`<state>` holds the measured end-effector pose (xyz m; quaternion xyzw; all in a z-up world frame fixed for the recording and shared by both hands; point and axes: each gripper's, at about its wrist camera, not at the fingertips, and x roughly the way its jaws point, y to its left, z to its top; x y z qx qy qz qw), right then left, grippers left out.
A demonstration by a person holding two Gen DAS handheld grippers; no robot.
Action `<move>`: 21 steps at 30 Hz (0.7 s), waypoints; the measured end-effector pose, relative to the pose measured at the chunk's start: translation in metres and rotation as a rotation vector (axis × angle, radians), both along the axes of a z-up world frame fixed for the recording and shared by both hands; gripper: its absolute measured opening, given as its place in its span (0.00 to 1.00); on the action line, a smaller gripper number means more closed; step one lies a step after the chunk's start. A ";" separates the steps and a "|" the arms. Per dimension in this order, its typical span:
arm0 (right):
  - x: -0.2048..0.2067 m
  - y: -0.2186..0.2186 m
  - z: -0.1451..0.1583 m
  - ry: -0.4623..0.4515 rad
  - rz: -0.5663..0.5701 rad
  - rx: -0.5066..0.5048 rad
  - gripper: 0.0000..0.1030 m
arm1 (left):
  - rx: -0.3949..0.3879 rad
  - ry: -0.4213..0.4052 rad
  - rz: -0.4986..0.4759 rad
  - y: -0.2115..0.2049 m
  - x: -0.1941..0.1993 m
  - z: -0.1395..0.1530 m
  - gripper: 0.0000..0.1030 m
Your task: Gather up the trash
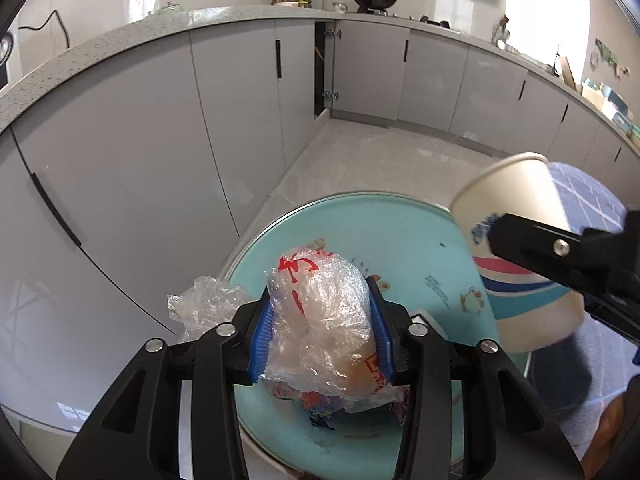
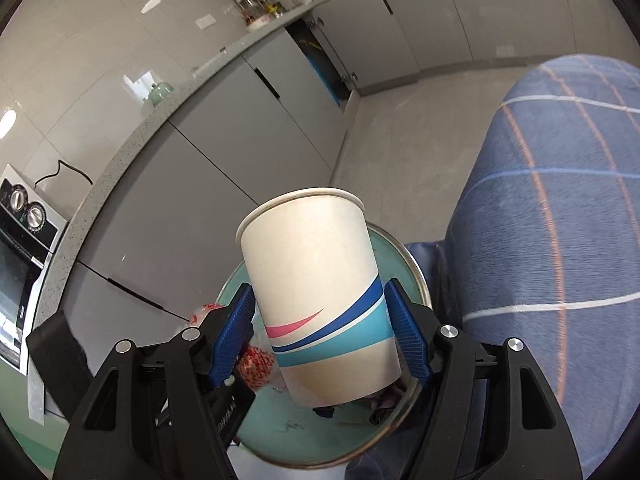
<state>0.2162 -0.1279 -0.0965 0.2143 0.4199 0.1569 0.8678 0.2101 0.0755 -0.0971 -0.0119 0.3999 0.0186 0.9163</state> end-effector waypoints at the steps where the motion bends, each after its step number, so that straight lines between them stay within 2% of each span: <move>1: 0.001 0.000 -0.003 0.005 0.008 0.008 0.74 | 0.011 -0.001 0.000 -0.001 0.001 -0.001 0.52; 2: 0.004 0.000 -0.004 0.009 0.006 0.009 0.74 | 0.017 -0.003 -0.002 -0.001 0.001 -0.002 0.64; 5: 0.004 -0.006 -0.002 0.002 0.006 0.038 0.74 | 0.029 -0.011 0.007 0.002 -0.001 0.000 0.77; 9: -0.010 -0.019 0.008 -0.045 -0.024 0.055 0.74 | 0.029 -0.032 0.026 0.008 -0.009 0.005 0.82; 13: -0.033 -0.028 0.019 -0.123 -0.052 0.027 0.74 | 0.022 -0.086 0.048 0.008 -0.022 0.018 0.94; 19: -0.060 -0.030 0.027 -0.196 -0.071 -0.048 0.74 | 0.040 -0.115 0.080 0.009 -0.043 0.033 0.95; 21: -0.068 -0.030 0.028 -0.206 -0.072 -0.063 0.79 | 0.052 -0.112 0.096 0.010 -0.050 0.036 0.95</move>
